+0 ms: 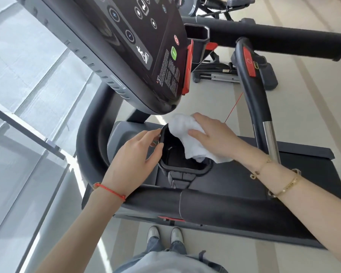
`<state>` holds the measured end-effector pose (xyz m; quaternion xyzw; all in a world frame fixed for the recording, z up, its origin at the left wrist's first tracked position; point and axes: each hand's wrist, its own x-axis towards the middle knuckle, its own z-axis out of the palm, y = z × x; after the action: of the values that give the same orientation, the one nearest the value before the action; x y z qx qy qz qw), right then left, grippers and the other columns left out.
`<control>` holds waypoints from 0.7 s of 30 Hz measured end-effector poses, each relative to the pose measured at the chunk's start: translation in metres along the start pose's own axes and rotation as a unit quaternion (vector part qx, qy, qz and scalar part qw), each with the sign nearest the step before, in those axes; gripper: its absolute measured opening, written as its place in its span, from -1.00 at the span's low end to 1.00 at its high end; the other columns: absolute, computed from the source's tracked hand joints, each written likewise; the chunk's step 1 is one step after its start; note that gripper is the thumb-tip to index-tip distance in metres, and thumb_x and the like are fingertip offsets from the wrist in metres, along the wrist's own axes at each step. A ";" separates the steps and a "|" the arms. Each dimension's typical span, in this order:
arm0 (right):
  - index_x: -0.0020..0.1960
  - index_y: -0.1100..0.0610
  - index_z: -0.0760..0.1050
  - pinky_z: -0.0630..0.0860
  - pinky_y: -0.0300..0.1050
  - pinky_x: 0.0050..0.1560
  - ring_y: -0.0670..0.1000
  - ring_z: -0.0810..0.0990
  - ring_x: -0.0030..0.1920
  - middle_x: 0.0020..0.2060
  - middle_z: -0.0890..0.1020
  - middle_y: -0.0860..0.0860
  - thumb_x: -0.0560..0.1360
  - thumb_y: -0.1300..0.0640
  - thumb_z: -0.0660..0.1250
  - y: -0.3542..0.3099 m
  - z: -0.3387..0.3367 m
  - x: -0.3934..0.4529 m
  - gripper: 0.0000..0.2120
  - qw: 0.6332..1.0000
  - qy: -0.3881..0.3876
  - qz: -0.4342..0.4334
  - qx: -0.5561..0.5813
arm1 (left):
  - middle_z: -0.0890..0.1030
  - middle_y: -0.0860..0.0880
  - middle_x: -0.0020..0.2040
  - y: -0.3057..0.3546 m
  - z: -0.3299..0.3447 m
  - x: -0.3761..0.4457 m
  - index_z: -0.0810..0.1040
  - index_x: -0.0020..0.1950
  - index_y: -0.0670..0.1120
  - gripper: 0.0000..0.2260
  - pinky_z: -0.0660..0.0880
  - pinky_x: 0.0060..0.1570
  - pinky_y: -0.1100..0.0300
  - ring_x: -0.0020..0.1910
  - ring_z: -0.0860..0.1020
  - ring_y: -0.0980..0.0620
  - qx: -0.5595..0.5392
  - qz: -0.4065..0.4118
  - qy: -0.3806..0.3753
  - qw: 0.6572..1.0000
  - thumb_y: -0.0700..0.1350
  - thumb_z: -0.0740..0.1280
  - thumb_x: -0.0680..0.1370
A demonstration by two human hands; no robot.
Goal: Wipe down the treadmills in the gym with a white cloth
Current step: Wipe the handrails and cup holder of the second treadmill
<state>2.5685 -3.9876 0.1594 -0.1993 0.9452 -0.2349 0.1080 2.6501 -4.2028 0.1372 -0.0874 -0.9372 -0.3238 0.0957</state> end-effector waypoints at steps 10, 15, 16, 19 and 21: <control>0.27 -0.01 0.33 0.37 -0.05 -0.21 0.03 0.53 -0.11 -0.07 0.51 -0.14 0.63 -0.05 0.09 0.007 0.002 0.000 -0.74 0.997 0.008 -0.047 -0.053 | 0.60 0.10 0.05 0.004 -0.002 0.001 0.50 0.36 -0.04 -0.67 0.48 0.07 0.27 0.01 0.56 0.19 -0.004 -0.002 0.005 1.000 -0.03 0.26 0.60; 0.34 0.03 0.28 0.41 0.01 -0.13 0.08 0.52 -0.07 0.07 0.52 -0.05 0.64 -0.03 0.06 0.008 -0.002 -0.001 -0.70 0.996 -0.011 -0.065 -0.068 | 0.60 0.09 0.05 0.006 -0.003 0.001 0.50 0.37 -0.05 -0.66 0.50 0.06 0.24 -0.01 0.56 0.17 -0.002 -0.007 0.000 1.000 -0.04 0.27 0.60; 0.33 0.04 0.29 0.40 0.01 -0.12 0.10 0.52 -0.07 0.09 0.53 -0.03 0.64 -0.03 0.06 0.002 -0.002 0.007 -0.69 0.993 -0.019 -0.079 -0.092 | 0.61 0.09 0.05 0.007 -0.003 0.001 0.50 0.36 -0.05 -0.67 0.50 0.06 0.22 -0.01 0.57 0.15 -0.001 -0.008 0.001 1.000 -0.04 0.27 0.60; 0.33 0.01 0.32 0.45 0.03 -0.06 0.10 0.55 -0.05 0.08 0.58 -0.02 0.63 -0.05 0.07 -0.014 0.000 0.024 -0.69 0.986 -0.031 -0.107 -0.125 | 0.61 0.08 0.03 0.006 -0.003 0.001 0.52 0.32 -0.06 -0.70 0.51 0.04 0.16 -0.02 0.58 0.13 0.001 -0.009 -0.002 1.000 -0.05 0.29 0.60; 0.32 0.01 0.33 0.41 0.01 -0.11 0.09 0.55 -0.04 0.07 0.58 -0.03 0.63 -0.06 0.07 -0.014 0.004 0.021 -0.69 0.987 -0.004 -0.095 -0.129 | 0.61 0.07 0.03 0.006 -0.003 0.001 0.52 0.32 -0.06 -0.70 0.51 0.04 0.15 -0.02 0.58 0.13 0.001 -0.006 -0.002 1.000 -0.05 0.29 0.60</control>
<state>2.5557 -4.0096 0.1606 -0.3014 0.9440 -0.1192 0.0621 2.6507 -4.2002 0.1434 -0.0821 -0.9384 -0.3230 0.0915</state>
